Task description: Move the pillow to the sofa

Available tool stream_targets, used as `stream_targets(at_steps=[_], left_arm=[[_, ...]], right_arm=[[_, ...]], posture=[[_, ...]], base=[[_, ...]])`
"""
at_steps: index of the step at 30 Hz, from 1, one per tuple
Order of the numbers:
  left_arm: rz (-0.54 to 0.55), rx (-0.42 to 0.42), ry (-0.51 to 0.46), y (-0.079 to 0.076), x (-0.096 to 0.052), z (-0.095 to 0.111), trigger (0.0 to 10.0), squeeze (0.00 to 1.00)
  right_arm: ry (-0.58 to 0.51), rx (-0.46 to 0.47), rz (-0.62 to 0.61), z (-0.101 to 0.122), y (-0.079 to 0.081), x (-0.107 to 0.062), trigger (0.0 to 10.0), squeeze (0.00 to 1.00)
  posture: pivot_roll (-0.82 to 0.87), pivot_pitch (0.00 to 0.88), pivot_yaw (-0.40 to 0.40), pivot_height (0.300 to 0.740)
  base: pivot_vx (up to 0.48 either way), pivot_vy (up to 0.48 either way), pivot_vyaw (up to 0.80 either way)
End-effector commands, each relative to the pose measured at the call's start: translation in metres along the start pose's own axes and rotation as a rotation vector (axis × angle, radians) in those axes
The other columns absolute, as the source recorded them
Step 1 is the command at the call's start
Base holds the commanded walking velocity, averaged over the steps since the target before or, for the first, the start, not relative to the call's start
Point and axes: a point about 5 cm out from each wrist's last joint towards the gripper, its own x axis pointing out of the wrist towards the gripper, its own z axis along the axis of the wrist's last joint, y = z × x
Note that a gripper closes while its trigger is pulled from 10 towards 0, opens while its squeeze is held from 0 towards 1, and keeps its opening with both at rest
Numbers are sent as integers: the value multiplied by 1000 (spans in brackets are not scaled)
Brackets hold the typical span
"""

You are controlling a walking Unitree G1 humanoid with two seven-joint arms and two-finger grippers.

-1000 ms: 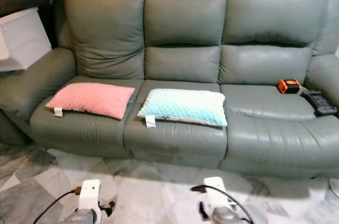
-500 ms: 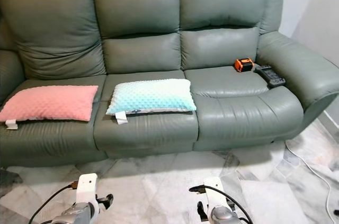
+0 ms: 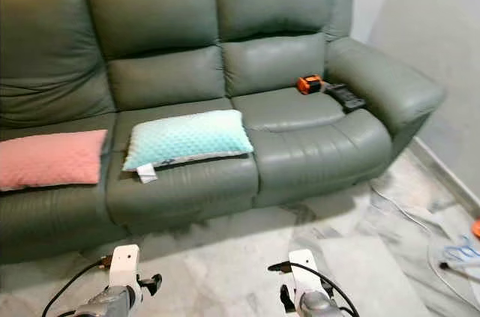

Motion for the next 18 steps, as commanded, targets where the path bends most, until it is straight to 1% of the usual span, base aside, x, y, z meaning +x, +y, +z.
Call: stream_targets(at_steps=[1, 18], left_arm=[[-6, -14, -10, -1, 0, 5, 10000, 0], [-13, -37, -4, 0, 0, 5, 10000, 0]], right_arm=[[7, -7, -2, -1, -1, 0, 10000, 0], [5, -29, 0, 1, -1, 0, 10000, 0]], posture=[[-112, 0, 36, 740], [-113, 0, 36, 740]], base=[[0, 0, -744], [0, 0, -744]])
